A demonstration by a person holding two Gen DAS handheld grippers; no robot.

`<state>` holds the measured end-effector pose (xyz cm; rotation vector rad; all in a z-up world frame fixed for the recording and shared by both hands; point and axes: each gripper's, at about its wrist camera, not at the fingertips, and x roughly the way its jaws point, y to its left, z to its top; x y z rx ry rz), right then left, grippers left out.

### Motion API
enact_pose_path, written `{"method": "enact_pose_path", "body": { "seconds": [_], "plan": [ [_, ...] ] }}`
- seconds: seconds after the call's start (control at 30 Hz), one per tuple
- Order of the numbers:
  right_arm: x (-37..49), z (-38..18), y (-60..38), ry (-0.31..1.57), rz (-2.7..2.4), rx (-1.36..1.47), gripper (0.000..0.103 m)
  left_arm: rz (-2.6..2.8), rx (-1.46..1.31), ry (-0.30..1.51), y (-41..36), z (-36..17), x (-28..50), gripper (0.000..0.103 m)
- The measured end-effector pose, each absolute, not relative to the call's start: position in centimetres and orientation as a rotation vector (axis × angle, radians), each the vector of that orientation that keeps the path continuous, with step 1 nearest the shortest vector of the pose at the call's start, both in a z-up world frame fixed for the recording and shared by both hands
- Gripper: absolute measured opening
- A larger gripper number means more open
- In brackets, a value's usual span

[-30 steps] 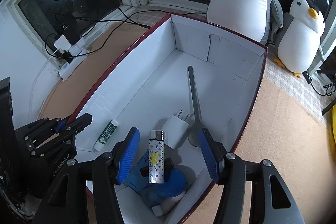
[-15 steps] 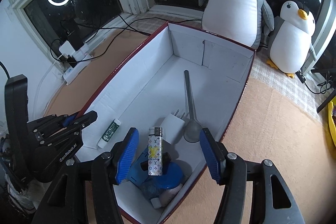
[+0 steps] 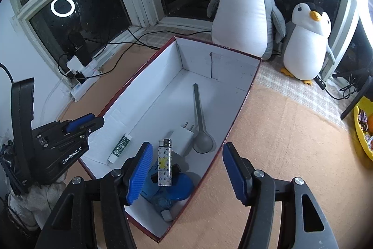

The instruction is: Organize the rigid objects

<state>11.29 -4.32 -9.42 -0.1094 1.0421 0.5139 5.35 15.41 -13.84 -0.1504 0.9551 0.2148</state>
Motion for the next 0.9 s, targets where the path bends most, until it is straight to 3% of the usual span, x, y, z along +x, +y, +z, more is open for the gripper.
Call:
{"method": "enact_pose_path", "body": {
  "seconds": [0.13, 0.27, 0.43, 0.8, 0.9],
  "plan": [
    [10.4, -8.4, -5.4, 1.002, 0.491, -0.112, 0.065, 0.217, -0.146, 0.930, 15.1, -12.8, 4.9, 0.041],
    [9.8, -7.5, -6.6, 0.974, 0.471, -0.099, 0.066, 0.208, -0.129, 0.908, 14.2, -11.7, 4.6, 0.044],
    [8.7, -6.2, -9.1, 0.920, 0.418, -0.077, 0.076, 0.176, -0.102, 0.860, 12.1, -9.6, 3.8, 0.065],
    [6.5, -3.9, -14.1, 0.824, 0.303, -0.035, 0.082, 0.106, -0.076, 0.773, 8.1, -5.8, 2.3, 0.072],
    [5.6, -3.4, -14.8, 0.805, 0.282, -0.023, 0.089, 0.101, -0.064, 0.748, 7.1, -5.1, 1.8, 0.075]
  ]
}}
